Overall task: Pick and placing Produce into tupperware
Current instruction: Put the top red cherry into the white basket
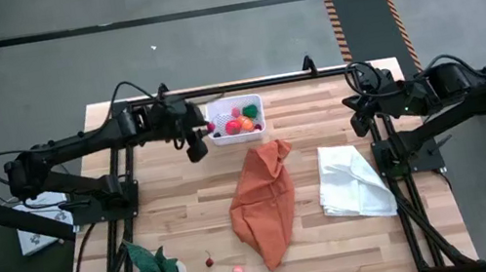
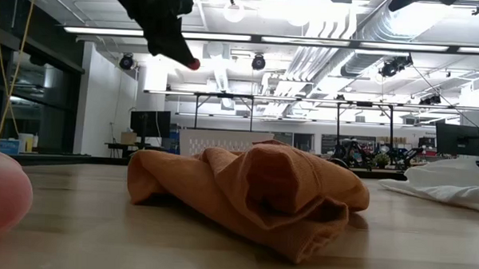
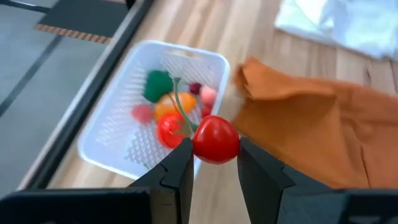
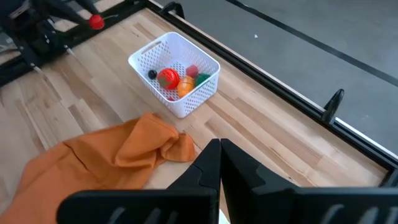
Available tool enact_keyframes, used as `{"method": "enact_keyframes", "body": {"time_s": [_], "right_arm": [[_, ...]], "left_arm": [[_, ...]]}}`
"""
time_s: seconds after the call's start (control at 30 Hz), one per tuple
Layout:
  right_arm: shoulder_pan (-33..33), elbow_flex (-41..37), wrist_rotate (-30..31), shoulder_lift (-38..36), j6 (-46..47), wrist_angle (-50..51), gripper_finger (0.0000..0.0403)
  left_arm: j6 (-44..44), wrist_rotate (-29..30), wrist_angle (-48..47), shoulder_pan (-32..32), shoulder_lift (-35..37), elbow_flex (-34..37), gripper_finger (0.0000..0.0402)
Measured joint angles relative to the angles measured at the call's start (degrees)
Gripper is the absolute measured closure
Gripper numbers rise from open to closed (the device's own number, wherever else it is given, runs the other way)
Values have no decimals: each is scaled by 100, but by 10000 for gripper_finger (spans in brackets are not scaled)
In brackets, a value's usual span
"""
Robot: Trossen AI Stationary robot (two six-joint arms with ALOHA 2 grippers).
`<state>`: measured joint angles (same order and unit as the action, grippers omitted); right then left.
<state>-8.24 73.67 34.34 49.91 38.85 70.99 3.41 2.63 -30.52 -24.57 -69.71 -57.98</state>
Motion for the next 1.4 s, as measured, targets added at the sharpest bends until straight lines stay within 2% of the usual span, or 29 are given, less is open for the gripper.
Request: {"method": "enact_keyframes", "body": {"time_s": [0.33, 0.6, 1.07, 1.4], "right_arm": [[1, 0, 1, 2, -24, -228, 402], [-1, 0, 19, 2, -115, -228, 402], [2, 0, 213, 2, -155, -228, 402], [2, 0, 213, 2, -179, -228, 402]], "left_arm": [[-82, -38, -190, -664, 2, -697, 305], [-327, -898, -760, -1193, -416, -929, 305], [-239, -904, -518, -1181, -1739, -959, 305], [-386, -620, -254, -1181, -2193, -959, 305]]}}
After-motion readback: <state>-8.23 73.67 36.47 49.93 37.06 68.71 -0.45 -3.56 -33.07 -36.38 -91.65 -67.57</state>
